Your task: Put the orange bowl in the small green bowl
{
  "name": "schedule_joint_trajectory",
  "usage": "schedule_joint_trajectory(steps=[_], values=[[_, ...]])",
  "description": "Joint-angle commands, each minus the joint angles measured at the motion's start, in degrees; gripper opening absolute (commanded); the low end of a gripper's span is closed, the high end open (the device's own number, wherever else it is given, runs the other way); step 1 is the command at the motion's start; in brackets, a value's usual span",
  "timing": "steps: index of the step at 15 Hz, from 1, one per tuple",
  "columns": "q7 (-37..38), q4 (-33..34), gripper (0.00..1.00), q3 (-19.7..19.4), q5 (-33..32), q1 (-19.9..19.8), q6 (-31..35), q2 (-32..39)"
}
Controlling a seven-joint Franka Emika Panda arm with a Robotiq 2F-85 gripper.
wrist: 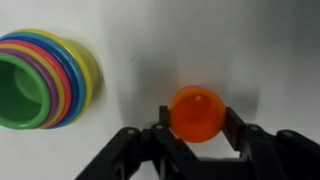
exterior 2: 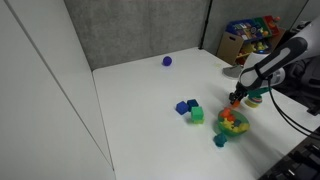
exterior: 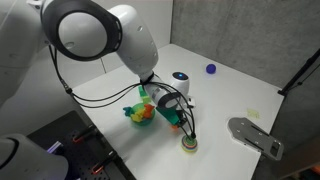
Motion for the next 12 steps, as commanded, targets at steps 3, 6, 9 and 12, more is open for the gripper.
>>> schedule_joint_trajectory(steps=[3, 6, 9, 12], values=[[-1.1, -1.52, 0.3, -0.02, 0.49, -2.05, -3.87, -6.83], [-0.9, -1.92, 0.3, -1.13, 0.59, -3.05, -5.95, -9.65], [-1.33, -1.75, 0.3, -2.08, 1.13, -4.77, -7.91, -11.56], [-2.05, -1.99, 0.3, -2.52, 1.76, -7.01, -9.36, -12.45]])
